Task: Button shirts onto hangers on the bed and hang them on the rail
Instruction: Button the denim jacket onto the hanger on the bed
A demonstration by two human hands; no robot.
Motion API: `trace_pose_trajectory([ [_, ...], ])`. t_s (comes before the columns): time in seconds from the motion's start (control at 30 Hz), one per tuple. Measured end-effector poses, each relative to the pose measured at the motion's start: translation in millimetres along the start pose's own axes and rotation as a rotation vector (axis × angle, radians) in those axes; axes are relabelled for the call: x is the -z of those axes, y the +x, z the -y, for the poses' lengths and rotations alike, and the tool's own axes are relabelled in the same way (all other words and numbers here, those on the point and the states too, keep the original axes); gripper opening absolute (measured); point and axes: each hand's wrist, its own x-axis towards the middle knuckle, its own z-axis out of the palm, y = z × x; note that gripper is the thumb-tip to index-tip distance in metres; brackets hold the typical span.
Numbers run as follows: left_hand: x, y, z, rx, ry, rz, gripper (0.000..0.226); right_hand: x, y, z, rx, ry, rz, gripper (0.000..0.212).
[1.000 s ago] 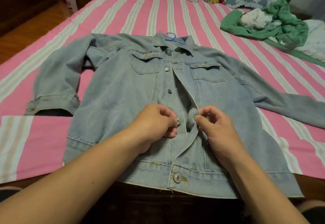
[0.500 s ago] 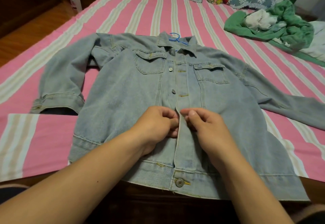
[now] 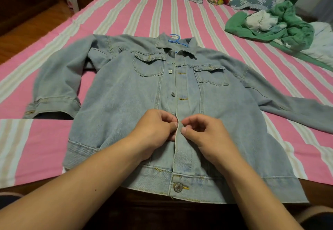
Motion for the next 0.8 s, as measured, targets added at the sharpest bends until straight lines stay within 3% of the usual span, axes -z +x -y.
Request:
trace_pose_trajectory([
  [0.17, 1, -1, -4, 0.049, -0.110, 0.014, 0.010, -7, 1, 1, 0.075, -0.193, -0.110, 0.011],
  [0.4, 2, -4, -10, 0.100, -0.112, 0.009, 0.014, -31, -20, 0, 0.442, -0.597, -0.363, 0.017],
  [0.5, 4, -2, -10, 0.151, -0.149, -0.022, 0.016, -29, -25, -5, 0.522, -0.622, -0.302, 0.004],
  [0.6, 3, -1, -9, 0.156, -0.142, -0.036, 0.019, -15, -30, -11, 0.541, -0.599, -0.178, 0.008],
  [0.8, 2, -2, -12, 0.182, -0.212, -0.037, 0.022, 4, -28, -5, 0.274, -0.234, -0.062, 0.022],
])
